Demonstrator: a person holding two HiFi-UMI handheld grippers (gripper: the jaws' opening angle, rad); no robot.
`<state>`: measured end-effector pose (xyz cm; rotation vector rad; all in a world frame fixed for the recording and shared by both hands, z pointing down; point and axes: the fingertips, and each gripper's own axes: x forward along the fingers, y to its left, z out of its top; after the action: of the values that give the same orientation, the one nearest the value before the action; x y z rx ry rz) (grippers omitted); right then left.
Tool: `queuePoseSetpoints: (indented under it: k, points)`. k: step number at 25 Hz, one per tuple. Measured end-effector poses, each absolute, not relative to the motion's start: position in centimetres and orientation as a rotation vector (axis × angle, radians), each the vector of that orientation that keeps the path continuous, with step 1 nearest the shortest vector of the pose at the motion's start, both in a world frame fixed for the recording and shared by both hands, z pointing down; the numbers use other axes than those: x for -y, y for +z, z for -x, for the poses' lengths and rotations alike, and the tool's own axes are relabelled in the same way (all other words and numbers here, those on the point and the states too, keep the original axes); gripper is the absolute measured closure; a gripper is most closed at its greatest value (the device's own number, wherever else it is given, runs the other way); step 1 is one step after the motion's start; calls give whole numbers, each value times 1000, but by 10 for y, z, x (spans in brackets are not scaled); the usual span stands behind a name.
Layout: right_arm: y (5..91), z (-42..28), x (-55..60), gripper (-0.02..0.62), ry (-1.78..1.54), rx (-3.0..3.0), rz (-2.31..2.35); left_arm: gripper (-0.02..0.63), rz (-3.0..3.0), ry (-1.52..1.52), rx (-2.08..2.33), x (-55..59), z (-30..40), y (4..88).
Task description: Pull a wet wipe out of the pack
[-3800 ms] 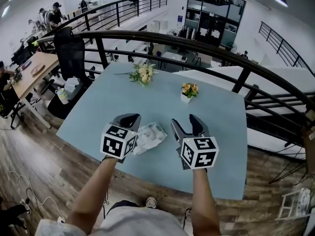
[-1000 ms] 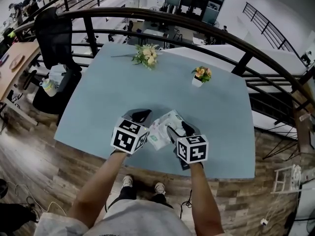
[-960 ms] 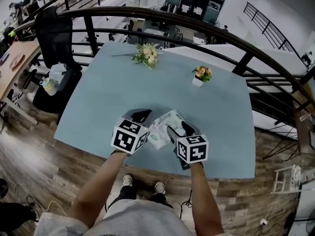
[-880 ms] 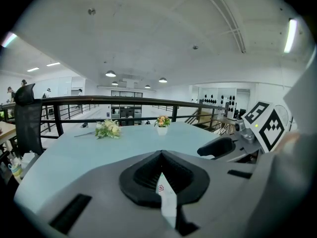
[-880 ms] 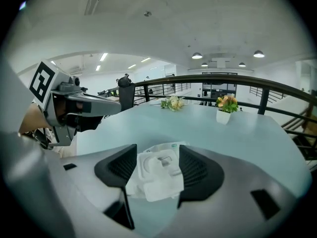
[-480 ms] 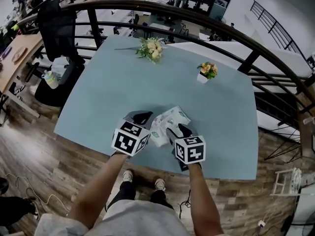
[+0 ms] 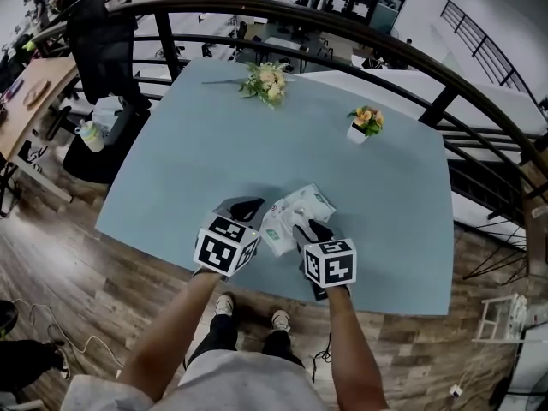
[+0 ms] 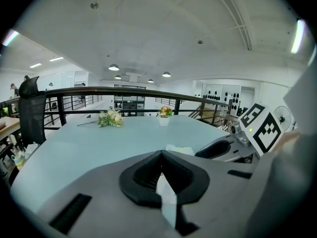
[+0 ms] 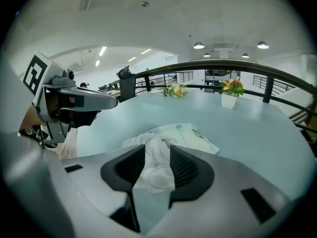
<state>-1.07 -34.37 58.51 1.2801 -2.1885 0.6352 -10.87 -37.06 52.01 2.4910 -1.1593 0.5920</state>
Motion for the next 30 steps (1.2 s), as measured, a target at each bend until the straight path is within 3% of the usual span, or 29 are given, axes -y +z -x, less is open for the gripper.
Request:
queuePoseSetpoints:
  k: [5, 15, 30]
  points:
    - [588, 9, 341, 446, 639, 2179, -1273, 611, -2487, 599, 1156, 371, 107, 522]
    - [589, 4, 339, 538, 643, 2171, -1284, 611, -2488, 609, 1146, 368, 102, 524]
    - [588, 3, 343, 584, 676, 2190, -1311, 611, -2491, 628, 1135, 369, 100, 527]
